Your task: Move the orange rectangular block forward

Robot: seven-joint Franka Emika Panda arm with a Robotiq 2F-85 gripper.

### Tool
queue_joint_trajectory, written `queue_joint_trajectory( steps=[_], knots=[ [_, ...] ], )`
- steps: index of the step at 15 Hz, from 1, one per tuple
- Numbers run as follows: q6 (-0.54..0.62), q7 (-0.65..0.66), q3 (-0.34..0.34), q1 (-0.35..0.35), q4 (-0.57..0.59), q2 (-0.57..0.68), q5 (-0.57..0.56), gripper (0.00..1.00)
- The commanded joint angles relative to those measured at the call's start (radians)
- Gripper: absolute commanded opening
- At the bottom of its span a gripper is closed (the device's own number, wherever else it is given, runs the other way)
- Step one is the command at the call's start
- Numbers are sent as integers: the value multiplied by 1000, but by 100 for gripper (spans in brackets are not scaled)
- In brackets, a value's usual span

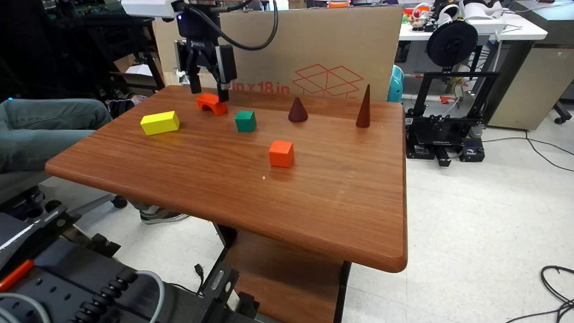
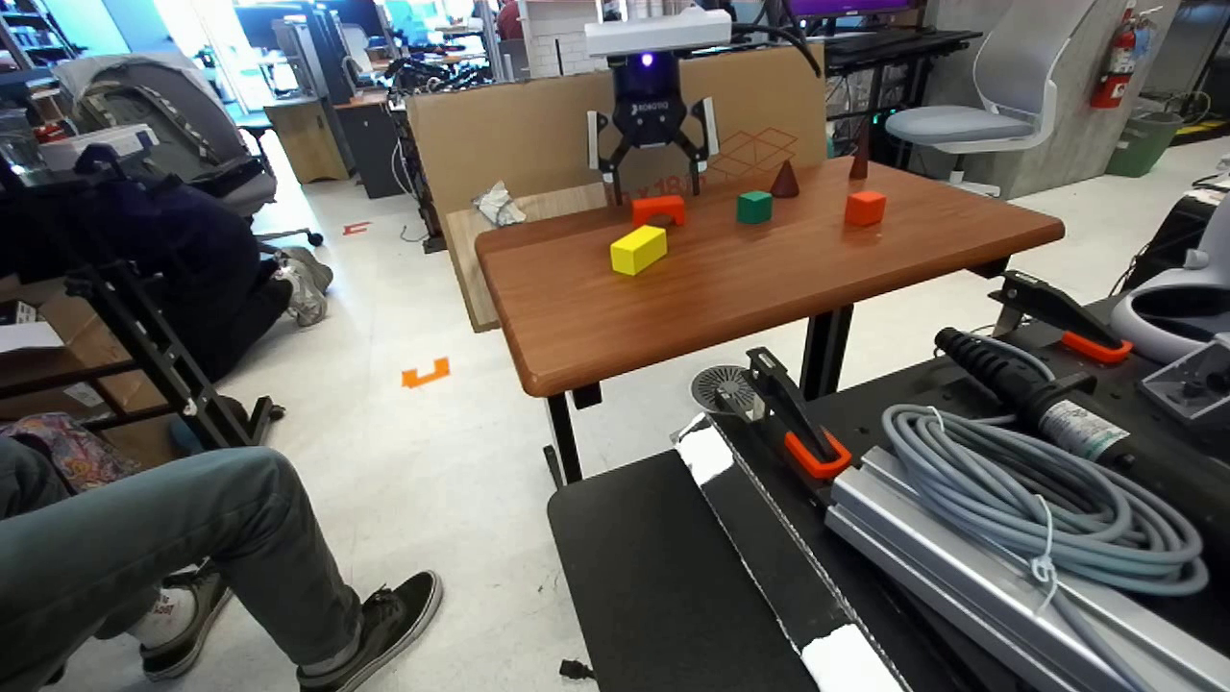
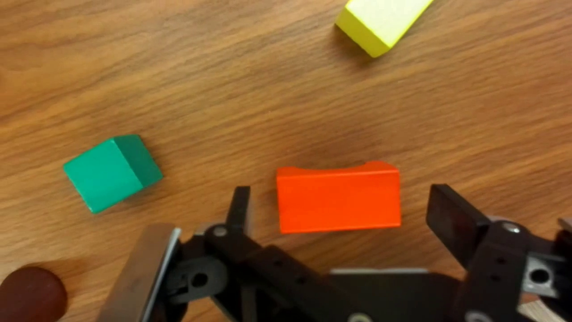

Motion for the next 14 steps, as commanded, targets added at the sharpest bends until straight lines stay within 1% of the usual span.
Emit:
queue_joint_trajectory(
  steps=[1,4,5,6,10,12,14],
  knots=[
    [-49,22,-18,14,60,37,-7,100],
    [-70,26,-17,20,79,56,-10,100],
    [-75,27,-18,23,85,62,-13,91],
    [-76,28,-20,27,86,64,-18,74],
    [-69,29,-23,24,74,48,-14,42],
    [-60,15,-25,14,44,18,-12,41],
    [-45,-13,-29,3,-25,-36,-15,41]
  ],
)
